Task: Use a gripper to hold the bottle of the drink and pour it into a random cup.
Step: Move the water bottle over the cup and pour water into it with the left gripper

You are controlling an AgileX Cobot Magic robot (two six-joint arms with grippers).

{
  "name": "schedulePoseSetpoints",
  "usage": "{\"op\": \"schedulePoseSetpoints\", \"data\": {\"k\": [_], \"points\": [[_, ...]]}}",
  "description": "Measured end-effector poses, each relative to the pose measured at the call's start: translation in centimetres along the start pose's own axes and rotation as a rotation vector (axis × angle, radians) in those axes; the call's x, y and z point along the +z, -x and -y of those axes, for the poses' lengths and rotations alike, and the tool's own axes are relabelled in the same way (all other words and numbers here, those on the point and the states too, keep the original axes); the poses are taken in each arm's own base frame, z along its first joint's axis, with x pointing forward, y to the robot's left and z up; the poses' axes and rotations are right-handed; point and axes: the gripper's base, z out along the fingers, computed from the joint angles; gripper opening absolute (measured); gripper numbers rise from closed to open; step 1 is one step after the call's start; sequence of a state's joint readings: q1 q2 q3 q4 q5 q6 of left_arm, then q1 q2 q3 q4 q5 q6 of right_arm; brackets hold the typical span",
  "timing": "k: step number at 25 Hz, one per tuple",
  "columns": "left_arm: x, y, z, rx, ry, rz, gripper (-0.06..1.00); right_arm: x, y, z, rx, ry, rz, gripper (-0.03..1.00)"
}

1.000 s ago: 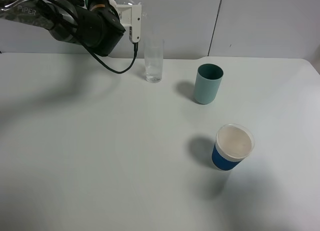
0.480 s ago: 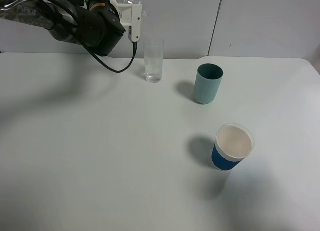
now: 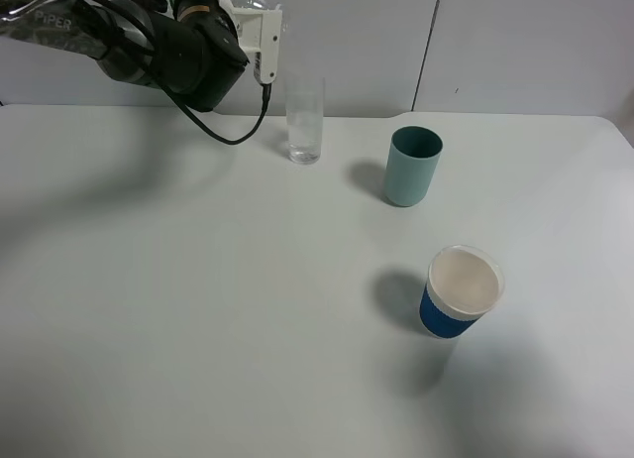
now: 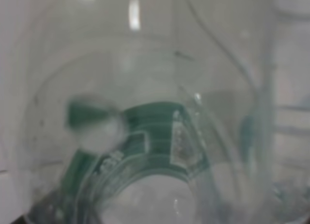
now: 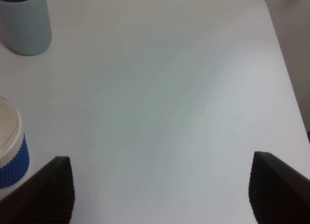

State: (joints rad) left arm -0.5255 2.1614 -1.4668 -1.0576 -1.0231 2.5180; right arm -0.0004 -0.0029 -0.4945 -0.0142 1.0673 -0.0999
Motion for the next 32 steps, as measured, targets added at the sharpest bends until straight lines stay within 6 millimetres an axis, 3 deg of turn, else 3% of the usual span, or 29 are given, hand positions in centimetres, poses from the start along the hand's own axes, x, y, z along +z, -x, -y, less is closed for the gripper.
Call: {"op": "schedulePoseSetpoints", "data": {"k": [32], "points": [[0.00, -0.01, -0.03, 0.066, 0.003, -0.001, 0.54, 0.00, 0.00, 0.00, 0.000, 0.000, 0.000, 0.74]]}}
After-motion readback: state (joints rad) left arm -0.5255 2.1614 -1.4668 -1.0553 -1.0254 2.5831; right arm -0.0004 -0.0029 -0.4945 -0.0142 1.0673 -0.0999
